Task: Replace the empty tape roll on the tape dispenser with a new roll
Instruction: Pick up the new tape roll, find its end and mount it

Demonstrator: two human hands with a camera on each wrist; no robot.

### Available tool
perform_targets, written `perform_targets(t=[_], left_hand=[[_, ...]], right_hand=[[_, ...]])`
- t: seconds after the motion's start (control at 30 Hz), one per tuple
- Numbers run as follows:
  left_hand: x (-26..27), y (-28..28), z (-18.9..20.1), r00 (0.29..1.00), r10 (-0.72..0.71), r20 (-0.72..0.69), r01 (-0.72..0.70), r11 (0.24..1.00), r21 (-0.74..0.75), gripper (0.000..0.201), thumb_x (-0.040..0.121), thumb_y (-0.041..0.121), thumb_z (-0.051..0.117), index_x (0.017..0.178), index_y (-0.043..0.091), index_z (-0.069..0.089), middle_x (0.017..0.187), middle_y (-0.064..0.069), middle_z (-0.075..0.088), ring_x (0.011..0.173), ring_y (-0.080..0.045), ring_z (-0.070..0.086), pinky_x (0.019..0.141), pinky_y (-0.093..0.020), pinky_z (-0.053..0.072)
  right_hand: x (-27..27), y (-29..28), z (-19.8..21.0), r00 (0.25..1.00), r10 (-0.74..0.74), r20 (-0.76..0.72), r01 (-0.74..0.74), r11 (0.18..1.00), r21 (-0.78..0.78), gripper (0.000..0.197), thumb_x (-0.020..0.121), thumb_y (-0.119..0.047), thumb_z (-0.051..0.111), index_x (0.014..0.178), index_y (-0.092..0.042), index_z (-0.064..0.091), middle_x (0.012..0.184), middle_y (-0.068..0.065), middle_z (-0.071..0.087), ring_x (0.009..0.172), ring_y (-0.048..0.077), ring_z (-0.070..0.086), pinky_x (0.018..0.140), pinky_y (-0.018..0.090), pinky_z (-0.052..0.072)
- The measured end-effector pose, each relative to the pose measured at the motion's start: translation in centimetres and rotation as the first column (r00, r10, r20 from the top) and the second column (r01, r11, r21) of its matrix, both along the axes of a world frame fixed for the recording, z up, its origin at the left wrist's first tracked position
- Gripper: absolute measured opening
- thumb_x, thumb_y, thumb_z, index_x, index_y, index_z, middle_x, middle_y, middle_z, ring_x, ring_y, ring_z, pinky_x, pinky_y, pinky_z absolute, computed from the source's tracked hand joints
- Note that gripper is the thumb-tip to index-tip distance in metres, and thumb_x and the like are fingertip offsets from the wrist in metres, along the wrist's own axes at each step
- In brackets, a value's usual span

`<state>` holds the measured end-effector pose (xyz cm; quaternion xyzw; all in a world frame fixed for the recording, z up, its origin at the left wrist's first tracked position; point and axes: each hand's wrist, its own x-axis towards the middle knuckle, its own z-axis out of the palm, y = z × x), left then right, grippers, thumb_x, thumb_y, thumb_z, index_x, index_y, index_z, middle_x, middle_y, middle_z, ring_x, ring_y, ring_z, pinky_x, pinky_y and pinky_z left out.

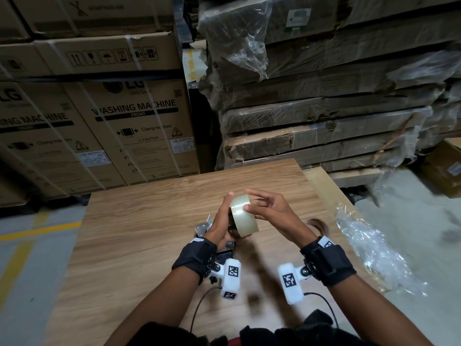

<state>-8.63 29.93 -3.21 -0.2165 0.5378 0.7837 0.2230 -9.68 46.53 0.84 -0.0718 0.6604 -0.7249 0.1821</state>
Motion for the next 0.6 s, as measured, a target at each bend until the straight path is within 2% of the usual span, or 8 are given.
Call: perform_targets(t=[0.07,0.13,0.23,0.3,0.4,0.47,0.6], left_hand=[[0.0,-0.2,0.0,1.0,0.016,0.002,-0.016,1.0,0.024,0.071,0.079,0.073,0.056,0.113,0.013,0.073,0.094,-0.014,0.072,0.09,-0.032,0.065,0.078,-0.046,0.053],[0.0,-0.4,0.2,0.998,0.041,-0.058,-0.039,0.999,0.028,0.065,0.074,0.06,0.066,0.117,0.012,0.069,0.099,-0.015,0.069,0.091,-0.031,0.062,0.079,-0.046,0.051],[0.0,-1.0,0.7,0.982,-0.017,-0.186,0.019,1.0,0.008,0.057,0.068,0.039,0.074,0.122,0.024,0.067,0.112,-0.012,0.068,0.098,-0.027,0.062,0.08,-0.051,0.055],[-0.1,-1.4,0.7,0.976,-0.05,-0.214,0.05,0.999,-0.001,0.051,0.071,0.033,0.075,0.121,0.029,0.067,0.114,-0.009,0.069,0.101,-0.025,0.063,0.086,-0.052,0.055],[-0.6,-1.8,0.6,0.982,-0.075,-0.174,0.068,0.996,-0.05,0.044,0.077,0.042,0.076,0.118,0.029,0.068,0.126,-0.015,0.066,0.106,-0.028,0.064,0.091,-0.059,0.053],[-0.7,-1.9,0.8,0.992,-0.068,-0.108,0.06,0.995,-0.076,0.049,0.079,0.056,0.072,0.118,0.026,0.068,0.124,-0.019,0.067,0.105,-0.032,0.067,0.09,-0.06,0.054],[-0.7,-1.9,0.6,0.997,-0.056,-0.046,0.053,0.997,-0.062,0.062,0.08,0.073,0.058,0.117,0.025,0.068,0.111,-0.019,0.073,0.096,-0.035,0.07,0.081,-0.049,0.059]], right_hand=[[0.0,-0.5,0.1,0.999,-0.034,-0.003,0.034,0.999,0.008,0.05,0.085,-0.006,0.08,0.133,-0.01,0.065,0.108,0.022,0.077,0.105,0.026,0.075,0.091,0.037,0.06],[-0.1,-0.8,0.0,0.992,-0.12,0.032,0.12,0.993,-0.008,0.046,0.085,-0.003,0.079,0.129,-0.007,0.068,0.105,0.022,0.078,0.098,0.024,0.075,0.086,0.033,0.061],[-0.5,-1.2,-0.6,0.957,-0.256,0.138,0.266,0.962,-0.063,0.037,0.087,-0.005,0.077,0.123,-0.001,0.069,0.108,0.019,0.078,0.099,0.028,0.075,0.081,0.03,0.061],[-0.7,-1.4,-0.9,0.945,-0.275,0.174,0.294,0.952,-0.09,0.037,0.088,-0.007,0.076,0.124,0.0,0.068,0.109,0.019,0.078,0.098,0.028,0.075,0.08,0.029,0.06],[-0.5,-1.4,-1.0,0.958,-0.26,0.123,0.268,0.961,-0.06,0.041,0.091,-0.009,0.075,0.13,-0.003,0.065,0.112,0.02,0.077,0.105,0.029,0.073,0.088,0.033,0.06],[-0.3,-1.4,-0.8,0.976,-0.206,0.074,0.209,0.977,-0.035,0.046,0.09,-0.008,0.075,0.134,-0.008,0.064,0.112,0.021,0.076,0.107,0.027,0.072,0.095,0.037,0.058],[0.0,-1.2,-0.5,0.995,-0.096,0.02,0.097,0.995,-0.023,0.049,0.088,-0.006,0.077,0.135,-0.013,0.065,0.111,0.018,0.078,0.105,0.024,0.073,0.095,0.038,0.058]])
